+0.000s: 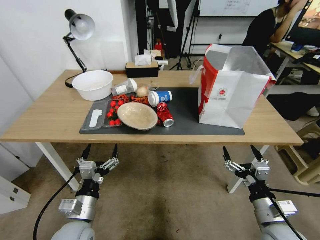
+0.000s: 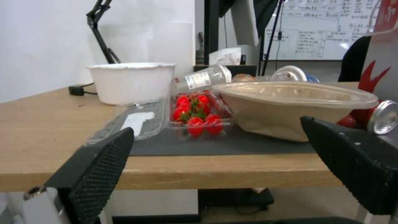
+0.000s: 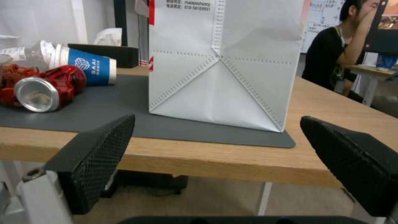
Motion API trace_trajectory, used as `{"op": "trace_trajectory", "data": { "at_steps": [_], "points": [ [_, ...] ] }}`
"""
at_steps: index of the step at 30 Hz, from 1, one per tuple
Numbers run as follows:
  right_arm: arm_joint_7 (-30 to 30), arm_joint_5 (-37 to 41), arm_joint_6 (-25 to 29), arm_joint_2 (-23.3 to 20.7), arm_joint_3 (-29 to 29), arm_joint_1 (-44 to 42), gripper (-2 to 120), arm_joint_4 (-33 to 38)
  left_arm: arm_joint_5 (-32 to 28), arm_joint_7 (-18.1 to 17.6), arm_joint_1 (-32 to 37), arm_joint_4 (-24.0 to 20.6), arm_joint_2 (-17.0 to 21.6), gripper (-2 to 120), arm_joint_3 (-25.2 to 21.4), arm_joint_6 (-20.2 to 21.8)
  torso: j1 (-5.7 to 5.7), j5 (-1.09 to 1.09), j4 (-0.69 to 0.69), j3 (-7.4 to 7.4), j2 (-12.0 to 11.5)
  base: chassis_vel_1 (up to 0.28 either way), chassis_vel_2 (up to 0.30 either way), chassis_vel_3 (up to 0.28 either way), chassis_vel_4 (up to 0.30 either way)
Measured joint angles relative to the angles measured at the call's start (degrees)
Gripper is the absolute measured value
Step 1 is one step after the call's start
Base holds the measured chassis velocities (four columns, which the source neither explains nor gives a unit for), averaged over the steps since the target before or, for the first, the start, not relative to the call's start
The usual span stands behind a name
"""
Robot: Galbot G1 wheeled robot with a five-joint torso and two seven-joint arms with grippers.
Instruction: Pick up the food delivery bag from the floor and place it on the table.
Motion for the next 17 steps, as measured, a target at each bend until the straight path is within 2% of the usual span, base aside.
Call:
{"op": "trace_trajectory", "data": {
  "at_steps": [17],
  "points": [
    [-0.06,-0.07,-0.24,0.1,0.28,-0.27,100,0.38,-0.2,-0.01,0.32,-0.34,0.03,100,0.0,-0.22,0.0,0.0,0.0,0.0,0.0,0.0,0.0,0.0,0.0]
  ]
}}
